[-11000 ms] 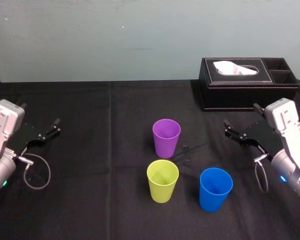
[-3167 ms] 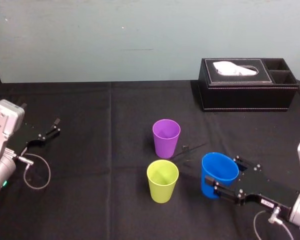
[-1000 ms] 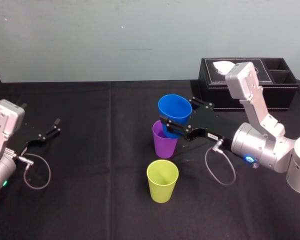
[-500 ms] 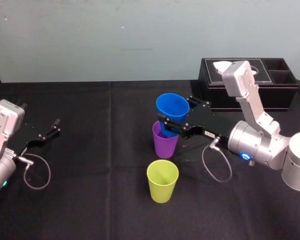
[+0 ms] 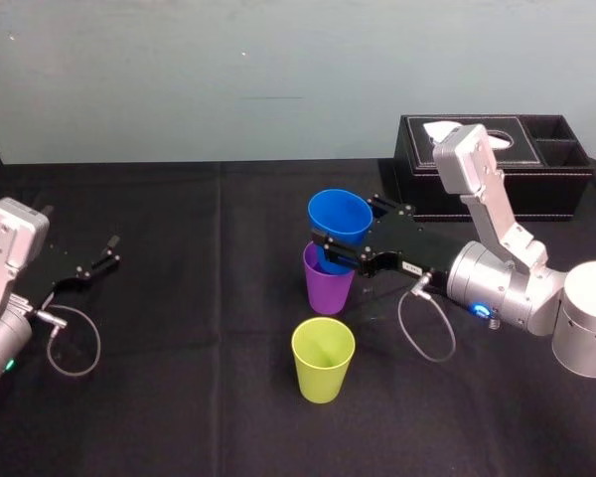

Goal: Stack the three plastic cups sequentially using one hand.

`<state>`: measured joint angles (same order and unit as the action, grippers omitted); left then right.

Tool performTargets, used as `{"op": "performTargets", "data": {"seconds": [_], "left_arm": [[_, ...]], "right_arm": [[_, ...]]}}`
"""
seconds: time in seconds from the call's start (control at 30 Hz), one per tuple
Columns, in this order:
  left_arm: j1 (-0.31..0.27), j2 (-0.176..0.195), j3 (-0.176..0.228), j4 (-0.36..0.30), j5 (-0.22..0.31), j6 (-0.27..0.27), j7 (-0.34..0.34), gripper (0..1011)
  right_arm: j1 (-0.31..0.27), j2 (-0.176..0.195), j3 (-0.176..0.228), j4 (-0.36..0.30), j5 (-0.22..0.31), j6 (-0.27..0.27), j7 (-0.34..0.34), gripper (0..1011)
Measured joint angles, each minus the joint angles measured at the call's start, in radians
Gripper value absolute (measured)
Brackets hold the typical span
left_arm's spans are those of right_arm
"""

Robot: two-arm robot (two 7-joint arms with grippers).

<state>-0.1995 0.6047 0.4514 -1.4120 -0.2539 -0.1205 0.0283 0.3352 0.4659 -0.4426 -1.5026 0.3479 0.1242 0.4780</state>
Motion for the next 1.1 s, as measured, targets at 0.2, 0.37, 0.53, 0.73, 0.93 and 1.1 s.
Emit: {"op": "performTargets", "data": {"seconds": [0.2, 0.37, 0.53, 0.73, 0.93, 1.1], "left_arm": [[0.000, 0.000, 0.000, 0.000, 0.000, 0.000, 0.000, 1010], [0.000, 0.000, 0.000, 0.000, 0.000, 0.000, 0.000, 1010], [0.000, 0.000, 0.000, 0.000, 0.000, 0.000, 0.000, 1010], [0.000, 0.000, 0.000, 0.000, 0.000, 0.000, 0.000, 1010], [0.000, 0.000, 0.000, 0.000, 0.000, 0.000, 0.000, 1010], [0.000, 0.000, 0.000, 0.000, 0.000, 0.000, 0.000, 1010]], "right_arm": [[0.003, -0.005, -0.002, 0.010, -0.002, -0.004, 0.002, 728], [0.007, -0.010, -0.004, 0.019, -0.004, -0.006, 0.002, 728], [0.013, -0.016, -0.007, 0.032, -0.008, -0.009, 0.003, 728], [0.020, -0.024, -0.010, 0.051, -0.011, -0.016, 0.007, 728], [0.033, -0.038, -0.017, 0.092, -0.019, -0.035, 0.011, 728], [0.040, -0.049, -0.020, 0.119, -0.024, -0.048, 0.014, 728]]}}
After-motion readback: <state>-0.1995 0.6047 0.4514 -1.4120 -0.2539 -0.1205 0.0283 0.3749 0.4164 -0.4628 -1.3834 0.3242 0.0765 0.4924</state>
